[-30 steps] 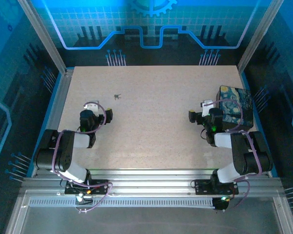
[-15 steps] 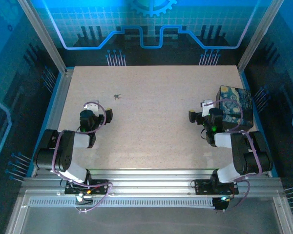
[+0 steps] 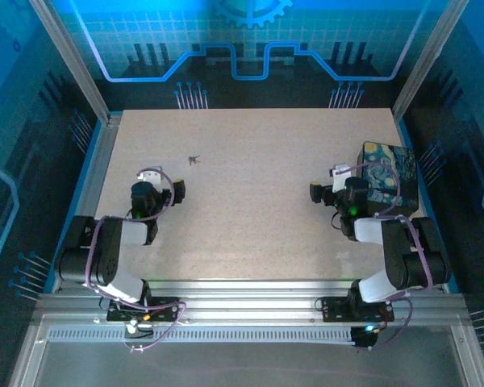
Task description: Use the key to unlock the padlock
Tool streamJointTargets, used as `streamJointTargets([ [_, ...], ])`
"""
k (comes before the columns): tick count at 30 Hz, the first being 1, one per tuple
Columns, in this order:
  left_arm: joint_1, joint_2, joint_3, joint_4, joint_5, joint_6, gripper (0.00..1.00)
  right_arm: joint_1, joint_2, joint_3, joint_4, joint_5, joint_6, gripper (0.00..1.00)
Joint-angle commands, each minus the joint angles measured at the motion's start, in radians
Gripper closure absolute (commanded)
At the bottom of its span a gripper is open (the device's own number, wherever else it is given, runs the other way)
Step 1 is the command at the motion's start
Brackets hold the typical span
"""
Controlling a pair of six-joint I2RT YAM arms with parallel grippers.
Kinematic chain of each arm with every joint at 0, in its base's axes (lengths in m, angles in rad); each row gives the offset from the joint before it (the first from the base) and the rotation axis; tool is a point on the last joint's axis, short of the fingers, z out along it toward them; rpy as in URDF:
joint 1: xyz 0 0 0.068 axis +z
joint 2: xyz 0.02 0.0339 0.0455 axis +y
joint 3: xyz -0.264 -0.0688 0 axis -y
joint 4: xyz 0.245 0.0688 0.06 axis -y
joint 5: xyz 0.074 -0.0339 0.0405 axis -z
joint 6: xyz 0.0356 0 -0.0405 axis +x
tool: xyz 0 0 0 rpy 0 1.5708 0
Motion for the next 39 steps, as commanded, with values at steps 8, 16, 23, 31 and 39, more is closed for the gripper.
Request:
streamJointTargets([
  [8, 0.009, -0.267, 0.270, -0.584, -0.204, -0.184, 0.01, -0.074, -0.181, 0.371, -0.753, -0.012, 0.145, 0.05],
  [16, -0.062, -0.329, 0.445, -1.004, -0.245, -0.363, 0.01, -0.239, -0.136, 0.519, -0.980, 0.042, 0.227, 0.07],
  [23, -0.266, -0.280, 0.556, -1.211, -0.284, -0.393, 0.01, -0.292, 0.009, 0.583, -1.042, -0.038, 0.237, 0.12],
  [31, -0.408, -0.232, 0.664, -1.275, -0.309, -0.362, 0.01, -0.258, 0.116, 0.601, -1.096, -0.076, 0.235, 0.15],
  [39, -0.441, -0.217, 0.664, -1.259, -0.297, -0.381, 0.01, -0.168, 0.087, 0.489, -1.044, -0.242, 0.299, 0.17],
])
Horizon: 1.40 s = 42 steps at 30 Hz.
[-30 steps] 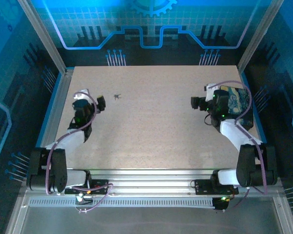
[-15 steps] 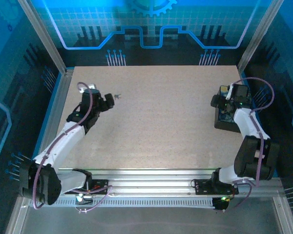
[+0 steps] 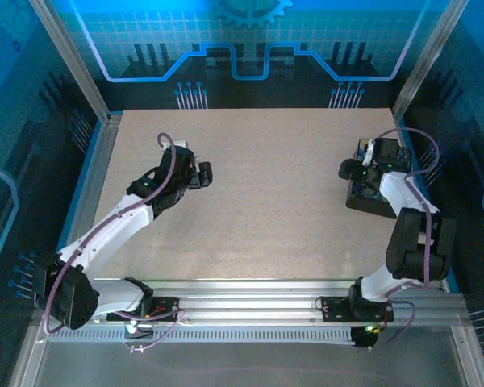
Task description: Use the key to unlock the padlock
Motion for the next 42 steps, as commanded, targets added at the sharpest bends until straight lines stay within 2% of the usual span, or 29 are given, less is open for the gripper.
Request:
streamJointTargets([
  [1, -0.012, 0.014, 0.017, -0.016, -0.011, -0.014, 0.01, 0.078, 0.007, -0.090, -0.072, -0.171, 0.078, 0.17],
  [7, -0.022, 0.037, 0.025, -0.022, -0.009, -0.027, 0.01, 0.264, -0.006, -0.085, -0.035, -0.177, 0.172, 0.18],
  [12, -0.025, 0.080, 0.042, -0.100, -0.064, -0.076, 0.01, 0.450, 0.037, -0.047, 0.027, -0.110, 0.317, 0.17],
  [15, -0.024, 0.107, 0.051, -0.134, -0.059, -0.096, 0.01, 0.548, 0.073, -0.002, 0.072, -0.087, 0.387, 0.17],
  [19, -0.024, 0.119, 0.050, -0.151, -0.052, -0.117, 0.01, 0.624, 0.126, 0.096, 0.137, -0.167, 0.482, 0.17],
  [22, -0.025, 0.120, 0.055, -0.174, -0.054, -0.113, 0.01, 0.633, 0.133, 0.175, 0.098, -0.211, 0.506, 0.16],
  [27, -0.025, 0.112, 0.053, -0.187, -0.031, -0.090, 0.01, 0.601, 0.038, 0.227, -0.087, -0.112, 0.399, 0.15],
  [35, -0.010, 0.162, 0.075, -0.212, -0.016, -0.094, 0.01, 0.452, -0.147, 0.050, -0.249, -0.015, 0.279, 0.14],
  [38, 0.019, 0.195, 0.101, -0.226, -0.018, -0.095, 0.01, 0.418, -0.176, -0.037, -0.227, -0.050, 0.265, 0.14],
  [42, 0.099, 0.255, 0.163, -0.242, 0.032, -0.112, 0.01, 0.426, -0.160, -0.103, -0.164, -0.112, 0.256, 0.14],
])
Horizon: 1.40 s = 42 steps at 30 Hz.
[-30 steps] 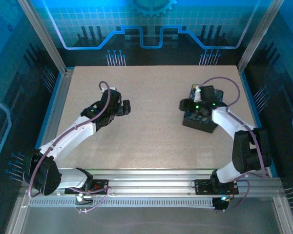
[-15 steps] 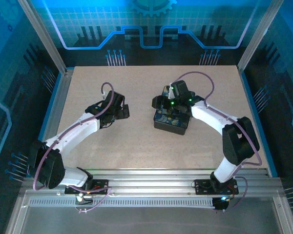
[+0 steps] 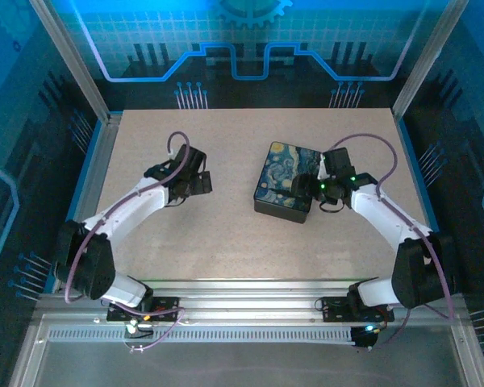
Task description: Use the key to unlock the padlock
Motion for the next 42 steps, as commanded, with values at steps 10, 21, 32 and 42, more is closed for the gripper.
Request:
streamJointTargets([
  [10, 0.182, 0.249, 0.243, -0.005, 0.131, -0.067, 0.02, 0.159, 0.140, 0.075, 0.075, -0.090, -0.020, 0.17],
  [21, 0.213, 0.496, 0.406, 0.098, 0.170, -0.052, 0.36, 0.216, 0.155, 0.138, 0.061, -0.225, -0.064, 0.22],
  [32, 0.239, 0.668, 0.543, 0.105, 0.166, -0.027, 0.76, 0.267, 0.059, 0.162, -0.027, -0.289, -0.117, 0.33],
  [42, 0.250, 0.754, 0.624, 0.093, 0.186, -0.007, 0.78, 0.303, 0.071, 0.190, -0.012, -0.286, -0.112, 0.34],
])
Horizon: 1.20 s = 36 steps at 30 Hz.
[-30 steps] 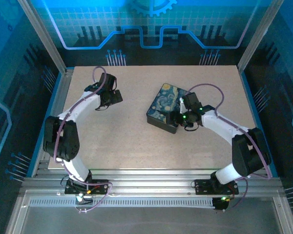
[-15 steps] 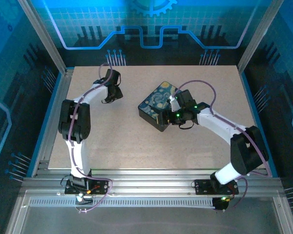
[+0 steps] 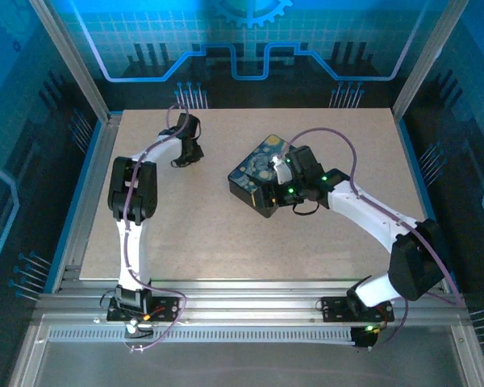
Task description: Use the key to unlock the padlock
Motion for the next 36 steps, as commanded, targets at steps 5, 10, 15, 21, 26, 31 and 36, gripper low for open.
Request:
streamJointTargets([
  [5, 0.019, 0.044, 0.056, -0.019, 0.025, 0.025, 0.82, 0.031, 0.020, 0.040, -0.006, -0.026, -0.005, 0.34],
  [10, 0.024, 0.051, 0.052, -0.020, 0.025, 0.030, 0.86, 0.038, 0.025, 0.052, -0.015, -0.027, -0.009, 0.35],
  [15, 0.027, 0.051, 0.041, -0.016, 0.027, 0.032, 0.87, 0.041, 0.019, 0.052, -0.023, -0.020, -0.012, 0.35],
  [21, 0.032, 0.039, 0.030, -0.019, 0.043, 0.041, 1.00, 0.049, 0.010, 0.048, -0.022, -0.017, -0.007, 0.36],
  [26, 0.030, -0.045, -0.025, -0.013, 0.053, 0.046, 1.00, 0.051, 0.001, 0.040, -0.019, -0.019, -0.006, 0.36],
  [31, 0.027, -0.190, -0.136, 0.005, 0.141, 0.072, 1.00, 0.049, -0.005, 0.028, 0.001, -0.017, 0.004, 0.36],
  [36, 0.014, -0.280, -0.192, -0.004, 0.171, 0.136, 0.99, 0.043, 0.002, 0.026, 0.009, -0.009, 0.014, 0.36],
])
